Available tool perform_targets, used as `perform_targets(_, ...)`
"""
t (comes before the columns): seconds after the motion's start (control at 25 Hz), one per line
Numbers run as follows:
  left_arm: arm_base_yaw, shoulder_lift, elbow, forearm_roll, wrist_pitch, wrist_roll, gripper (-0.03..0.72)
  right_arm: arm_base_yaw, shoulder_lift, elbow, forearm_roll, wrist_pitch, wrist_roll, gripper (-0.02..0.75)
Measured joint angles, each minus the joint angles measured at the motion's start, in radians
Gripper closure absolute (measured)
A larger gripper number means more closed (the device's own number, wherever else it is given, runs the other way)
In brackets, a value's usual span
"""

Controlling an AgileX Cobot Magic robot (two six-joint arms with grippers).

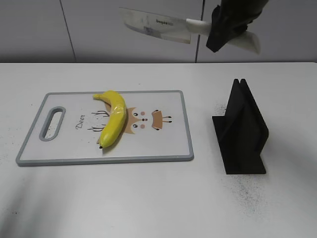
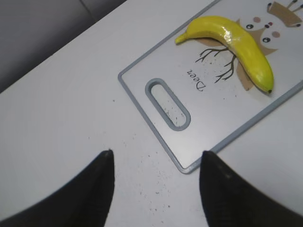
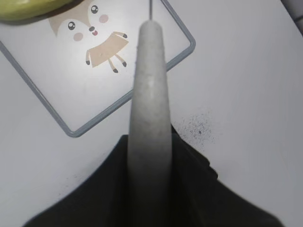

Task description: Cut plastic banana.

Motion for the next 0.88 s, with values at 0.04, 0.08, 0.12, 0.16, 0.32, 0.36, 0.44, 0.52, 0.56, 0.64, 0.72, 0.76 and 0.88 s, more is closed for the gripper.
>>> perform_targets(0.04,-0.008,0.055,-0.040,-0.010,0.012,0.045,0.151,0.000,0.019,-0.017,0.000,-0.001,-0.038,0.580)
perform_targets(0.08,-0.019,0.112,-0.091,-0.015,0.038,0.095,0.151,0.000,0.037,-0.032,0.001,-0.001,-0.073,0.580)
perform_targets(0.12,-0.031,0.159,-0.143,-0.017,0.072,0.144,0.151,0.000,0.052,-0.044,0.001,-0.002,-0.106,0.580)
perform_targets(0.16,-0.045,0.213,-0.196,-0.020,0.099,0.181,0.151,0.000,0.070,-0.057,0.002,-0.002,-0.130,0.580)
perform_targets(0.32,-0.094,0.391,-0.370,-0.029,0.171,0.304,0.153,0.000,0.128,-0.098,0.018,-0.004,-0.263,0.580)
perform_targets(0.36,-0.107,0.428,-0.411,-0.034,0.179,0.342,0.153,0.000,0.140,-0.101,0.038,-0.009,-0.323,0.580)
perform_targets(0.44,-0.131,0.491,-0.473,-0.051,0.186,0.416,0.153,0.000,0.159,-0.105,0.089,-0.020,-0.434,0.580)
perform_targets(0.52,-0.152,0.544,-0.515,-0.078,0.189,0.489,0.153,0.000,0.181,-0.116,0.142,-0.026,-0.514,0.580)
perform_targets(0.56,-0.164,0.570,-0.531,-0.090,0.190,0.522,0.153,0.000,0.190,-0.120,0.163,-0.027,-0.539,0.580)
perform_targets(0.64,-0.186,0.614,-0.550,-0.118,0.190,0.572,0.153,0.000,0.209,-0.126,0.187,-0.027,-0.604,0.580)
perform_targets(0.72,-0.207,0.651,-0.557,-0.127,0.185,0.608,0.154,0.001,0.219,-0.126,0.199,-0.023,-0.671,0.580)
perform_targets(0.76,-0.214,0.670,-0.557,-0.131,0.180,0.619,0.154,0.001,0.224,-0.127,0.205,-0.020,-0.704,0.580)
perform_targets(0.88,-0.220,0.726,-0.557,-0.145,0.164,0.638,0.154,0.003,0.227,-0.127,0.231,-0.018,-0.775,0.580)
